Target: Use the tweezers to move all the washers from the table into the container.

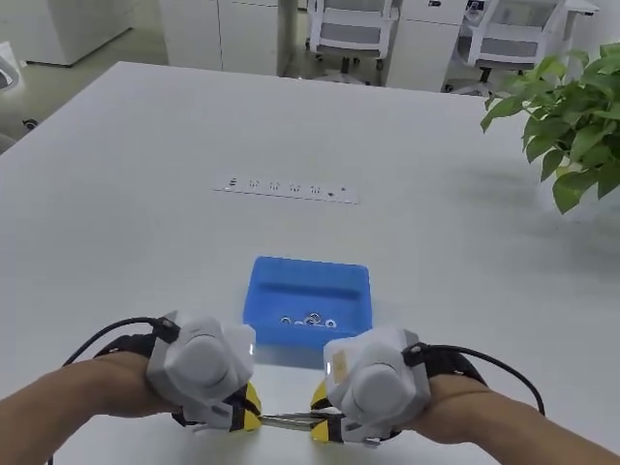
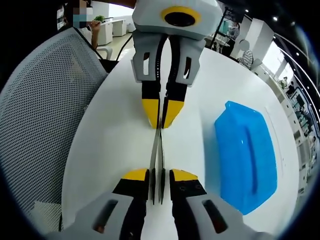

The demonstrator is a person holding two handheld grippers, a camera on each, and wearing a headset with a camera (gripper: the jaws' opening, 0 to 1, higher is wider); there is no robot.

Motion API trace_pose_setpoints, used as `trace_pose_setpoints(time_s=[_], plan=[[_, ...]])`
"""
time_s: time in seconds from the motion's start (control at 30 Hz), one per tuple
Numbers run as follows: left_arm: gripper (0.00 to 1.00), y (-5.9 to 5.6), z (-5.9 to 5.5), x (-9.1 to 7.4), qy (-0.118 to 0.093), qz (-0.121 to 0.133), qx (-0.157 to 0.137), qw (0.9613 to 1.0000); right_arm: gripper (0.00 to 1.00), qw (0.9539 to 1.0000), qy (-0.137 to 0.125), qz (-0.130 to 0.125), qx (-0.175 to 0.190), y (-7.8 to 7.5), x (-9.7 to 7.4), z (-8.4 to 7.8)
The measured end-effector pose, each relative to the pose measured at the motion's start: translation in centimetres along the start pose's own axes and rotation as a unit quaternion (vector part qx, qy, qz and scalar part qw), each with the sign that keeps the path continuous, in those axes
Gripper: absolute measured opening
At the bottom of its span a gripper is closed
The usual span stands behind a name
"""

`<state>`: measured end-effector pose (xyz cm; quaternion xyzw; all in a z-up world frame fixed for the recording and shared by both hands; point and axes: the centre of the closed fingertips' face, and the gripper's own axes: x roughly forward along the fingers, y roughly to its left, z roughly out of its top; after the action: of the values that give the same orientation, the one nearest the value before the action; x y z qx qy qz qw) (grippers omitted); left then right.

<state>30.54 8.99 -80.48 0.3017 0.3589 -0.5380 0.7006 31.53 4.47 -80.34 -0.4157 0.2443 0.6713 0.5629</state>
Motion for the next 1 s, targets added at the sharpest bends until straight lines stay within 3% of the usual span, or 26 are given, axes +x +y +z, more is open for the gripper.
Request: trace_pose_setpoints(time_s=[0.1,0.23,0.37,0.5,0.6,0.8,0.93,1.0], plan=[[0.11,-0.1,-0.4,-0.4,0.003,0.003,-0.003,1.0000,0.22,0.9999,-0.002,-0.011,0.006,-0.1,-0.4,-0.1],[0.18,0.2,-0.7,-1.1,-0.005,0.014,-0.014,0.9998,0.27,0.9981,-0.027,-0.035,0.044,-0.7,-1.2,0.2],[0.25,1.0,-0.2,-2.0,-0.042,0.036,-0.052,0.9972,0.32,0.9933,-0.052,-0.063,0.081,-1.5,-2.3,0.4],[0.31,1.9,0.2,-3.4,-0.085,0.060,-0.095,0.9900,0.40,0.9864,-0.079,-0.090,0.112,-2.4,-3.5,0.5],[0.37,2.6,0.5,-4.6,-0.120,0.082,-0.121,0.9820,0.46,0.9781,-0.098,-0.115,0.144,-3.3,-4.6,0.3],[0.52,3.0,0.5,-6.6,-0.156,0.108,-0.153,0.9699,0.54,0.9558,-0.144,-0.158,0.202,-4.6,-7.4,0.1],[0.62,2.7,1.2,-7.9,-0.178,0.126,-0.169,0.9612,0.61,0.9463,-0.158,-0.179,0.218,-4.9,-8.9,-0.5],[0.67,2.4,1.6,-8.4,-0.184,0.134,-0.168,0.9591,0.65,0.9422,-0.167,-0.185,0.225,-4.9,-9.6,-0.7]])
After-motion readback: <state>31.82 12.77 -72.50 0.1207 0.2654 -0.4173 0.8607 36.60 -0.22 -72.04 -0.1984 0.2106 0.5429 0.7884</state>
